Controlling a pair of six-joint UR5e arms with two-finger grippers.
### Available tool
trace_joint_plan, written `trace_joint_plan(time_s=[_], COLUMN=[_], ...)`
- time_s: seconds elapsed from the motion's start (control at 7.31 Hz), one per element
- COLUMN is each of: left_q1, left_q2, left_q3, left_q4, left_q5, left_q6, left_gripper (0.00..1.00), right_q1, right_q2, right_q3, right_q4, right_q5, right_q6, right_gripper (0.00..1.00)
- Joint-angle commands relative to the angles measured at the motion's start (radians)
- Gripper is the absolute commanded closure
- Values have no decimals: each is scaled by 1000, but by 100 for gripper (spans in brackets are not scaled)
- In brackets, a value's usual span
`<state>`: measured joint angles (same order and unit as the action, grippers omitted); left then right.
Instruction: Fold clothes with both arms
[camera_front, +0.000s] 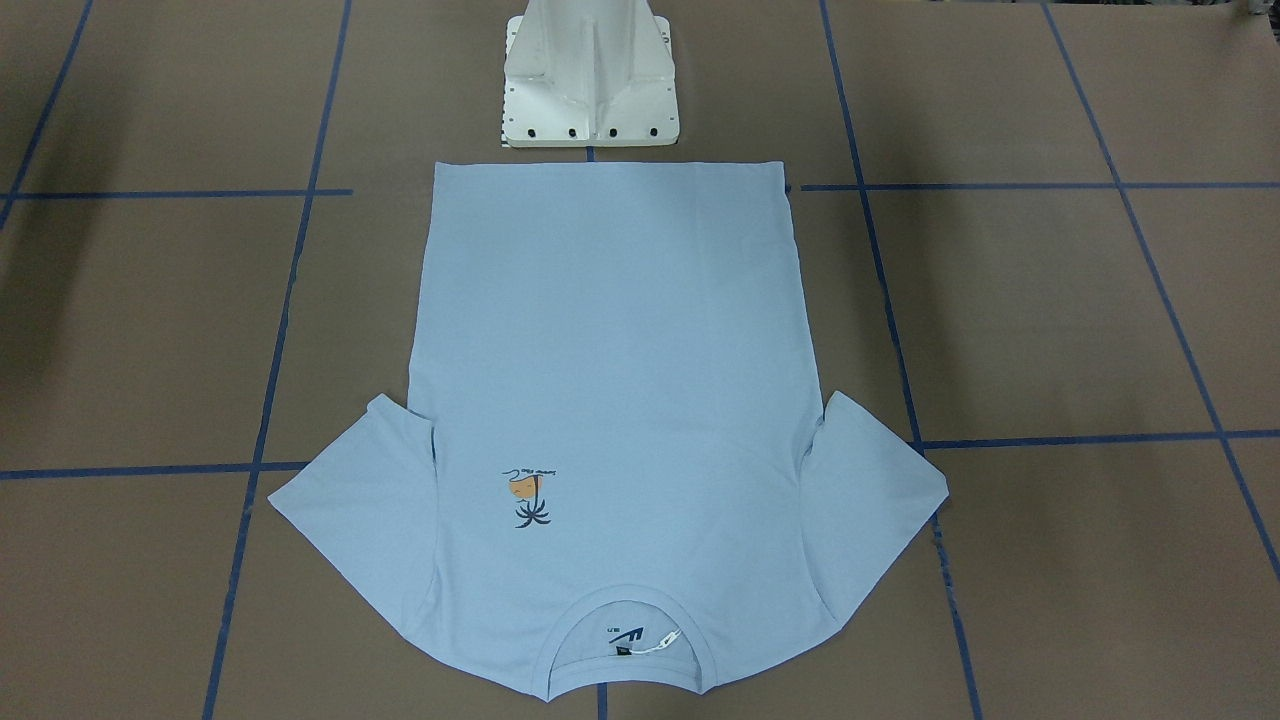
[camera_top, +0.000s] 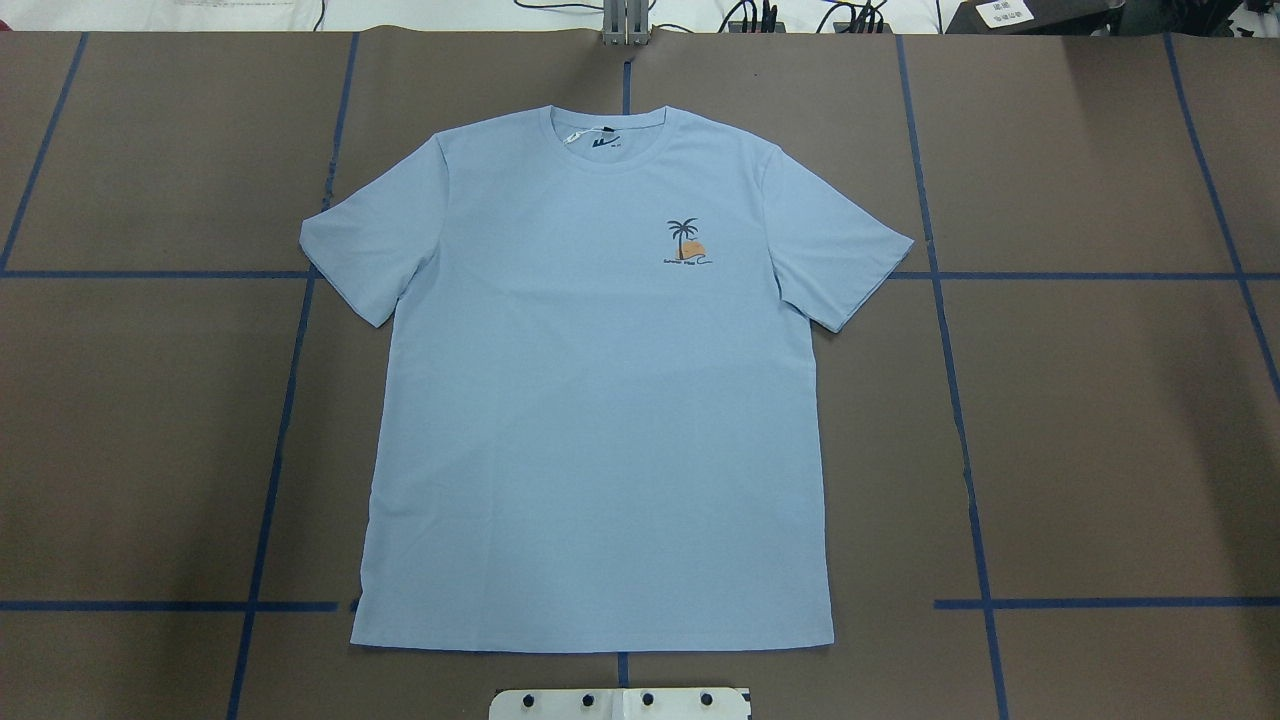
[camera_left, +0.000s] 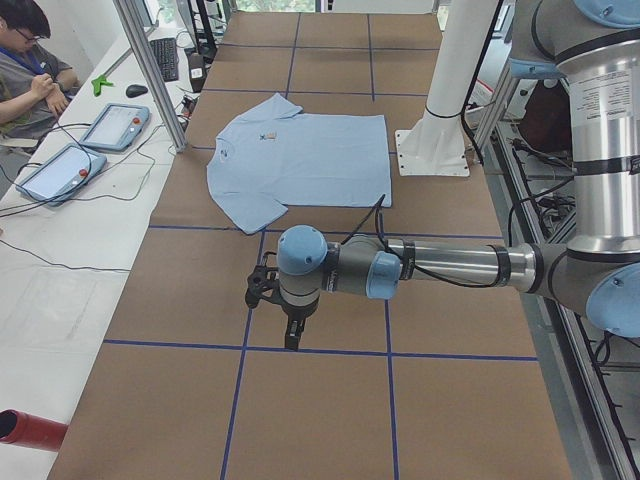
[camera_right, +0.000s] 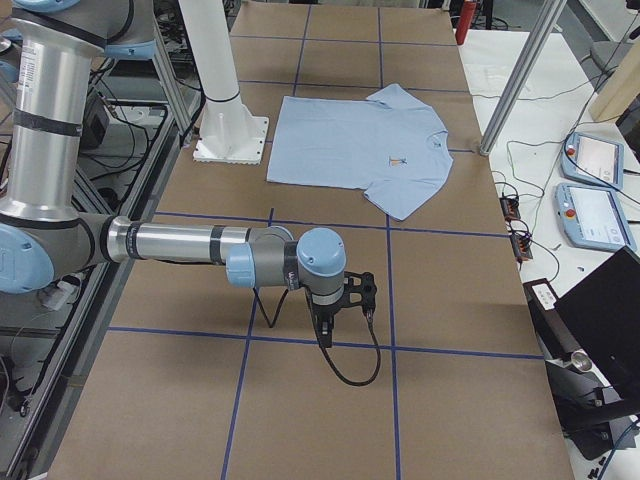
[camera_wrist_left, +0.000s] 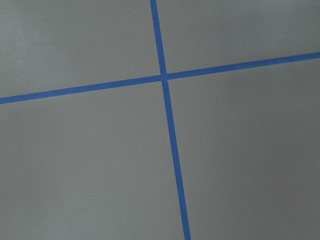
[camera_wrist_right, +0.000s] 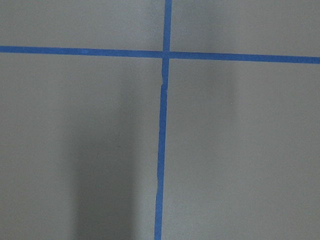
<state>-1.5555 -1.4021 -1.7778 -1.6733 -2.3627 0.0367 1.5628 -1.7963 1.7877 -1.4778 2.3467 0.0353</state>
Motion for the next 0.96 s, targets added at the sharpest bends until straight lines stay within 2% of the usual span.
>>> trace_joint_plan(time_s=[0.0,0.55,0.82], left_q1=[0,0,0], left_q2=[2,5,11], left_q3=[-2,-9,6], left_q4=[0,-11,-93], left_q5=[5,6,14], left_q6=[6,6,8], left_gripper=[0,0,0], right_q1=[-1,-1,-3], right_q2=[2,3,9], right_q3=[4,32,36], right_q4=[2,1,1], right_q5=[2,9,89], right_q6=[0,2,3], right_gripper=[0,0,0])
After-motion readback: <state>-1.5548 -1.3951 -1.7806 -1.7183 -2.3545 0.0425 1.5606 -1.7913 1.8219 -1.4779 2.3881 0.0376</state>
